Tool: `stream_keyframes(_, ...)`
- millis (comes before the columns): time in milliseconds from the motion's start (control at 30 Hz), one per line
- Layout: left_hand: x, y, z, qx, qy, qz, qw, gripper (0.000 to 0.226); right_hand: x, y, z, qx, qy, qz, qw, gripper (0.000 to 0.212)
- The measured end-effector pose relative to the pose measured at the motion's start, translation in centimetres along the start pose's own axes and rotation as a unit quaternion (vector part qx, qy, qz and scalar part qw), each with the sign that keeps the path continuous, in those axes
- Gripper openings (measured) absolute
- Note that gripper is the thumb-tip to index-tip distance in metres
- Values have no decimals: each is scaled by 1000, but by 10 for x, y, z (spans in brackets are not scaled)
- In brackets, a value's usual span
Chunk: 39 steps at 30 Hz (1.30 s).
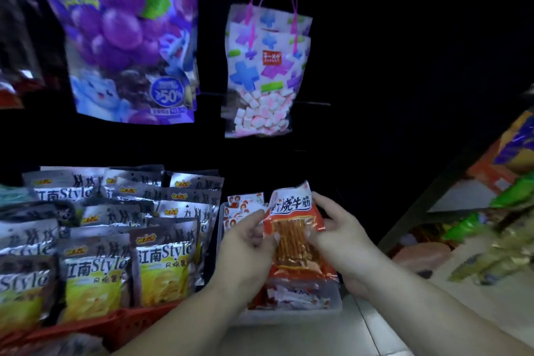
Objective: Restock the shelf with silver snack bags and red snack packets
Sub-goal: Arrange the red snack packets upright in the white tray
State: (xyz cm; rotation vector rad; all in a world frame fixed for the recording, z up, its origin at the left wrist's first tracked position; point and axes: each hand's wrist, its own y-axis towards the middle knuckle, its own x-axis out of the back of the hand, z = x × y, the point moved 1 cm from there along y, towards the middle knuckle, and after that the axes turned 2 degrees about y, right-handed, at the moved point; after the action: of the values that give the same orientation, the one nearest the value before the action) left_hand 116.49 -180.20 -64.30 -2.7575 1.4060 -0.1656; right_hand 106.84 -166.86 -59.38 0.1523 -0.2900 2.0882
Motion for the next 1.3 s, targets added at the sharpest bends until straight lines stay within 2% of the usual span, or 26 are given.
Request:
stream_keyframes(100, 4, -16, -12, 6, 51, 18, 998, 23, -4, -23, 12, 0, 46, -42, 998, 58)
stream_keyframes(133, 7, -19, -15, 10, 67, 19, 998, 26, -6, -28, 14, -1, 59, -51, 997, 56)
stream_keyframes(233, 12, -26, -14, -16, 108, -1, 994, 68, -10, -34, 12, 2, 96, -67, 993, 43)
stream_keyframes(300, 17, -34, -11, -102, 181, -27, 978, 75, -11, -32, 13, 13, 99, -78, 992, 33)
stream_keyframes(367, 16, -38, -10, -237, 320, -50, 916, 73, -10, -28, 13, 27, 92, -65, 993, 24)
stream_keyframes(400, 16, -39, -12, -288, 344, -43, 893, 71, -10, -27, 15, 28, 95, -49, 994, 20)
stream_keyframes(433, 15, -39, -15, -293, 320, -18, 901, 69, -10, -25, 15, 21, 109, -28, 993, 17)
stream_keyframes(533, 13, -38, -23, -215, 170, 21, 961, 67, -10, -22, 10, -13, 178, 42, 983, 13)
stream_keyframes(633, 11, -38, -31, -147, 55, 45, 987, 67, -9, -19, 9, -43, 185, 115, 975, 18)
stream_keyframes(733, 17, -35, -36, -98, -32, 53, 993, 68, -7, -14, 5, -15, 139, 71, 988, 25)
stream_keyframes(800, 21, -33, -40, -75, -81, 80, 991, 70, -10, -10, 0, 1, 116, 49, 992, 44)
stream_keyframes(900, 25, -31, -38, -66, -78, 92, 991, 70, -12, -6, -8, 3, 132, 80, 988, 58)
stream_keyframes(1000, 31, -22, -24, -45, -40, 16, 998, 79, -10, -6, -7, 53, 89, 65, 992, 66)
stream_keyframes(1100, 33, -19, -11, -58, -22, 9, 998, 90, -8, -6, -10, 64, 49, 77, 994, 66)
stream_keyframes(1167, 32, -22, -12, -73, 1, 38, 997, 87, -8, -4, -15, 65, 17, 86, 994, 65)
stream_keyframes(1300, 30, -23, -10, -71, 26, 7, 997, 84, -8, -4, -18, 75, 2, 77, 994, 62)
